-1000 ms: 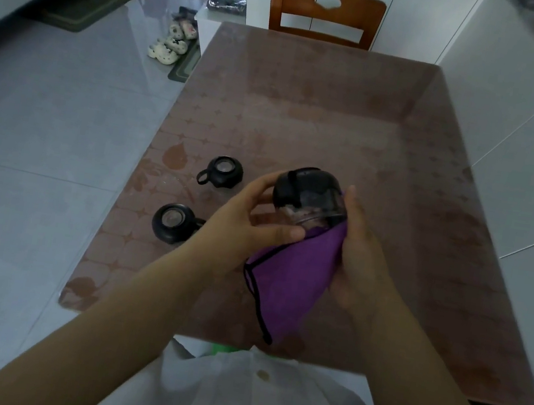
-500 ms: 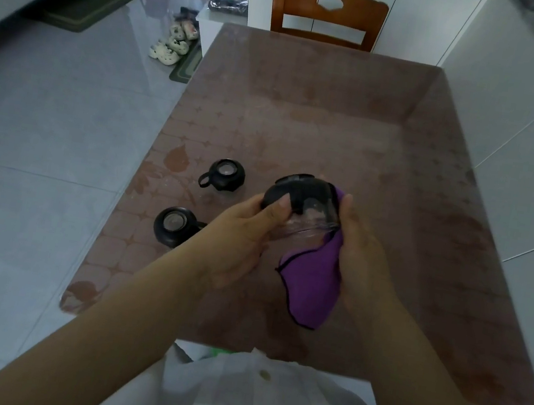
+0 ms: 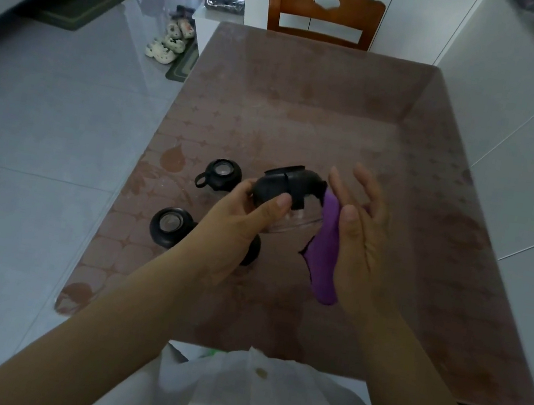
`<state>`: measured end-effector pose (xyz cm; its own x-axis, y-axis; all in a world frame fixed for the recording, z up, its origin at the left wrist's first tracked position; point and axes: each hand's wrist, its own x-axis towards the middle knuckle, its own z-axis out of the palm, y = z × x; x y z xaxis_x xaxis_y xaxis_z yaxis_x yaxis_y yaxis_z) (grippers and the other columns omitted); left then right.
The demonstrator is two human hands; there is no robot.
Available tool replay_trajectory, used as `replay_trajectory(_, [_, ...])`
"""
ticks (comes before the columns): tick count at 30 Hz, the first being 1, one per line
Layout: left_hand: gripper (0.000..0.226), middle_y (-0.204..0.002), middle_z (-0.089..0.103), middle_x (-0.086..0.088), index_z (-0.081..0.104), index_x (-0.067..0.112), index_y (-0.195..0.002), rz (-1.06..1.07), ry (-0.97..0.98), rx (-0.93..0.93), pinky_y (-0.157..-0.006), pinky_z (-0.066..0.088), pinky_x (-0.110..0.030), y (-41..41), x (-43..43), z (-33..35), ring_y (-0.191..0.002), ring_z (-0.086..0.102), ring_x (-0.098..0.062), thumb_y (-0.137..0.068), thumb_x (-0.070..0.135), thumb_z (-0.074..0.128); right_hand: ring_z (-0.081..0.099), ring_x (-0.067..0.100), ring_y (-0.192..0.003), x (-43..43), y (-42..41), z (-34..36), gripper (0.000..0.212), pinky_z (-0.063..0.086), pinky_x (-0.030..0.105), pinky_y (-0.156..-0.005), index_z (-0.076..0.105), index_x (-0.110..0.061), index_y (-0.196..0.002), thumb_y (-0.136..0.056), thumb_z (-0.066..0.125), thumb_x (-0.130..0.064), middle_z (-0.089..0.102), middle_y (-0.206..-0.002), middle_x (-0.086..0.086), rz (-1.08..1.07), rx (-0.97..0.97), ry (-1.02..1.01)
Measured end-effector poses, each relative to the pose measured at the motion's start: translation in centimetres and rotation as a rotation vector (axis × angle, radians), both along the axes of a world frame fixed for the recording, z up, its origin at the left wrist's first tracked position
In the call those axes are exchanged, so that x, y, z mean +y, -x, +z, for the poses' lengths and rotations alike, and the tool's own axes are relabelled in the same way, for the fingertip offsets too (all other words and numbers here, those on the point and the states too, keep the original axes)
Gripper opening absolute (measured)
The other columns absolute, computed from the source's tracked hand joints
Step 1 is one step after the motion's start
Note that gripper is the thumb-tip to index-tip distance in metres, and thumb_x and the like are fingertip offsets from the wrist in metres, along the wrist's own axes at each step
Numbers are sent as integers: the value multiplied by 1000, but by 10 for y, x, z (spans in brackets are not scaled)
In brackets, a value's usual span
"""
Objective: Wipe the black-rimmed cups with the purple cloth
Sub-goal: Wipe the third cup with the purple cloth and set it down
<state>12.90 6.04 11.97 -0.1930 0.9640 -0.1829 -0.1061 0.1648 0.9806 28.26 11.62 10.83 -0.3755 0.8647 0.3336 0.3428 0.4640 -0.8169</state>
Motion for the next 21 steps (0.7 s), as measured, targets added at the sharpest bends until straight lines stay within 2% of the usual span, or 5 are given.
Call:
replay_trajectory(5, [58, -103, 62, 4, 48, 16, -123, -71, -21, -50, -71, 49, -17, -5, -2, -2, -84, 62, -1, -74, 42, 66, 34, 7, -124, -6, 14, 13, 39, 24, 18, -107, 34, -36, -135, -97, 27, -36, 27, -146, -9, 73, -56, -117])
replay_trajectory(10, [96, -120, 60, -5, 40, 12, -131, -145, -25, -59, -82, 52, -22, 2, -6, -4, -105, 64, -13, -55, 53, 82, 46, 7, -126, 3, 8, 23, 32, 38, 23, -105, 46, -35, -128, -100, 31, -31, 51, -135, -7, 173, 181, 377])
replay_trajectory(13, [78, -122, 57, -1, 38, 13, -132, -148, -36, -44, -79, 52, -16, -4, -7, 2, -104, 63, -5, -67, 25, 81, 62, 11, -107, 0, 6, 25, 27, 49, 24, -93, 61, -35, -108, -96, 37, -34, 66, -108, -11, 92, 294, 509])
replay_trajectory(17, [59, -112, 58, 8, 43, 26, -117, -108, -79, -7, -74, 51, -11, -9, -7, 10, -93, 62, 6, -63, 22, 68, 57, -4, -107, -11, 9, 31, 30, 46, 10, -84, 54, -35, -118, -91, 40, -36, 59, -116, -15, 203, 271, 353])
replay_trajectory(21, [57, -113, 59, 10, 45, 29, -114, -136, -140, -5, -86, 52, -17, -8, -8, 8, -101, 61, 2, -69, 16, 78, 63, 17, -108, -7, 9, 19, 31, 51, 34, -93, 64, -31, -110, -94, 40, -42, 66, -116, 3, 176, 444, 570])
